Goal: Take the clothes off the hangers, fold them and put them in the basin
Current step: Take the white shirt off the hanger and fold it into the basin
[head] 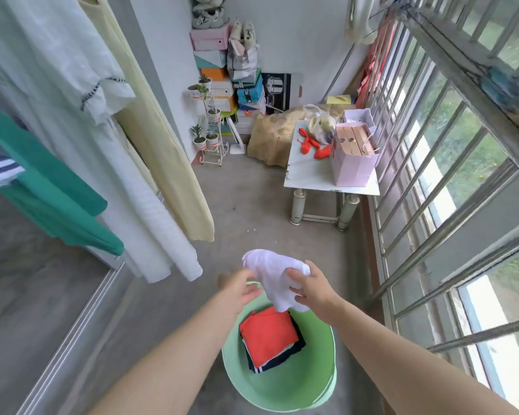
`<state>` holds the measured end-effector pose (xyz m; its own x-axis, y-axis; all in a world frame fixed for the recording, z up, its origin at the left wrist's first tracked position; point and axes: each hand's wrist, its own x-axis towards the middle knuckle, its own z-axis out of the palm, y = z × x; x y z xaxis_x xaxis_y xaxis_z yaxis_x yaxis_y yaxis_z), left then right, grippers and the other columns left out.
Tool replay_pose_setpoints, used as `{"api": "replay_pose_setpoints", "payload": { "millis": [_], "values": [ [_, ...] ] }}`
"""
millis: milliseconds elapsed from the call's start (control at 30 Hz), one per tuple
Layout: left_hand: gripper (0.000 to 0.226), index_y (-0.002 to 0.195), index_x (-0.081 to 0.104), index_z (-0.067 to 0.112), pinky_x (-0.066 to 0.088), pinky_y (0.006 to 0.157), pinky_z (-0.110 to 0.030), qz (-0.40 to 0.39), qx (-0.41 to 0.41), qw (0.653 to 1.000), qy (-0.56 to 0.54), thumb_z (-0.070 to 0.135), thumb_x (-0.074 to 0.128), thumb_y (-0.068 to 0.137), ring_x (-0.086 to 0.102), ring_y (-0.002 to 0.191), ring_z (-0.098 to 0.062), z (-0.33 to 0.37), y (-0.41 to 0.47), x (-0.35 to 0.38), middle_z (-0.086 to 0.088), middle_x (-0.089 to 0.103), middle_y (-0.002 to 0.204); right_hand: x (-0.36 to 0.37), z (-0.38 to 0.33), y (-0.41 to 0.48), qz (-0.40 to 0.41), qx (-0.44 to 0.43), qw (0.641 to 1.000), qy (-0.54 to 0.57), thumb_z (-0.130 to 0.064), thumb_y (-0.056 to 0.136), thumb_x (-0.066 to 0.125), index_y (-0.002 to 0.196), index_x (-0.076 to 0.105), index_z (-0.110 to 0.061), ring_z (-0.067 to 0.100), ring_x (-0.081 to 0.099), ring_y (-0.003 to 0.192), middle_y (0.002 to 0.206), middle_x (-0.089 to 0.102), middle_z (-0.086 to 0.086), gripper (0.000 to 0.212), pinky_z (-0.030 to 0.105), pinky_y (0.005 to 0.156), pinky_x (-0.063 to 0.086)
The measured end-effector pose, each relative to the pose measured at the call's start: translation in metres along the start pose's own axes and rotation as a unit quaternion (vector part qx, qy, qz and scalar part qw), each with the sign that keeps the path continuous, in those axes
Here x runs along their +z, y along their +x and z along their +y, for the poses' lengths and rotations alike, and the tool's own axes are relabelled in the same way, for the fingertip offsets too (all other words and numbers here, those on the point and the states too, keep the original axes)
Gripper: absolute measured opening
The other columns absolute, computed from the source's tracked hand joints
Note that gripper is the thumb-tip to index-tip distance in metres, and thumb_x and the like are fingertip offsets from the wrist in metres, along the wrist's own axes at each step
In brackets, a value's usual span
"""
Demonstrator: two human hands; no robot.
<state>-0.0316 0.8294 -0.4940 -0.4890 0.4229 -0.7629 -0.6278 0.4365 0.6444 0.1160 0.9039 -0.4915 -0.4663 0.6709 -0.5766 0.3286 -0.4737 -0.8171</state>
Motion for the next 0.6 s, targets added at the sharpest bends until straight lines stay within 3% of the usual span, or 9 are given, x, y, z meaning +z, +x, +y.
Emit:
{"api": "replay_pose_setpoints", "payload": {
  "millis": [33,100,167,200,233,300,433,500,600],
  "values": [
    [0.015,0.1,0.049,0.004,0.055,0.047,-0.03,0.013,-0.05,0.997,-0.051,0.008,0.058,0.089,0.057,0.071,-0.026,-0.009,0.0,0.003,-0.013,0.053,0.094,-0.001,0.006,0.005,0.011,0.003,1.0,0.009,-0.033,0.08,0.064,0.089,0.043,-0.019,0.02,0.051,0.087,0.096,0.05,0.003,0.026,0.031,0.071,0.043],
    [0.041,0.099,0.051,-0.003,0.056,0.05,-0.033,-0.02,-0.127,0.987,-0.097,0.036,0.061,0.091,0.06,0.074,-0.03,-0.026,0.004,0.013,-0.018,0.055,0.096,-0.003,0.015,0.013,0.023,0.0,1.0,-0.009,-0.04,0.072,0.067,0.08,0.04,-0.019,0.017,0.045,0.077,0.087,0.046,0.003,0.035,0.029,0.069,0.042],
    [0.07,0.103,0.054,-0.007,0.058,0.071,-0.04,-0.076,-0.164,0.978,-0.106,0.058,0.063,0.081,0.064,0.088,-0.035,-0.046,0.015,0.022,-0.022,0.061,0.102,-0.006,0.028,0.021,0.016,-0.01,0.998,-0.064,-0.032,0.083,0.066,0.078,0.042,-0.019,0.017,0.045,0.075,0.078,0.044,-0.002,0.027,0.02,0.065,0.04],
    [0.076,0.106,0.055,-0.006,0.056,0.08,-0.041,-0.094,-0.166,0.975,-0.113,0.063,0.065,0.076,0.064,0.093,-0.035,-0.052,0.02,0.023,-0.021,0.062,0.104,-0.004,0.033,0.019,0.006,-0.015,0.996,-0.087,-0.027,0.088,0.063,0.088,0.05,-0.019,0.021,0.049,0.081,0.08,0.048,0.001,0.015,0.021,0.067,0.043],
    [0.079,0.108,0.055,-0.006,0.053,0.086,-0.041,-0.102,-0.166,0.971,-0.137,0.064,0.067,0.073,0.061,0.094,-0.034,-0.058,0.028,0.026,-0.02,0.06,0.105,-0.004,0.041,0.021,-0.012,-0.02,0.994,-0.109,-0.023,0.09,0.062,0.105,0.055,-0.011,0.027,0.054,0.093,0.09,0.053,0.01,0.021,0.027,0.075,0.044],
    [0.077,0.115,0.053,-0.008,0.05,0.086,-0.041,-0.093,-0.155,0.964,-0.193,0.056,0.07,0.075,0.06,0.097,-0.035,-0.068,0.043,0.031,-0.021,0.06,0.11,-0.004,0.055,0.023,-0.039,-0.046,0.988,-0.142,-0.017,0.089,0.063,0.126,0.044,0.007,0.037,0.051,0.112,0.113,0.052,0.027,0.048,0.033,0.089,0.042],
    [0.066,0.131,0.043,-0.006,0.052,0.081,-0.045,-0.017,-0.078,0.971,-0.226,0.019,0.065,0.073,0.058,0.112,-0.04,-0.083,0.062,0.026,-0.029,0.055,0.126,-0.002,0.077,0.025,-0.096,-0.056,0.985,-0.131,-0.002,0.082,0.069,0.126,0.04,0.015,0.049,0.049,0.109,0.115,0.048,0.039,0.056,0.041,0.088,0.042],
    [0.05,0.127,0.044,-0.005,0.048,0.091,-0.047,-0.029,-0.059,0.971,-0.23,0.014,0.053,0.082,0.056,0.114,-0.039,-0.087,0.065,0.023,-0.025,0.055,0.122,0.0,0.087,0.027,-0.122,-0.027,0.988,-0.085,-0.012,0.076,0.075,0.134,0.043,-0.006,0.029,0.058,0.101,0.109,0.054,0.019,0.066,0.034,0.088,0.047],
    [0.049,0.124,0.047,-0.009,0.055,0.072,-0.038,-0.06,-0.007,0.979,-0.195,0.008,0.046,0.078,0.062,0.094,-0.034,-0.082,0.066,0.015,-0.024,0.058,0.111,0.006,0.102,0.036,-0.107,0.059,0.989,0.081,-0.041,0.064,0.071,0.116,0.056,-0.03,0.01,0.053,0.116,0.127,0.053,-0.01,0.055,0.038,0.105,0.042]
  ]
}}
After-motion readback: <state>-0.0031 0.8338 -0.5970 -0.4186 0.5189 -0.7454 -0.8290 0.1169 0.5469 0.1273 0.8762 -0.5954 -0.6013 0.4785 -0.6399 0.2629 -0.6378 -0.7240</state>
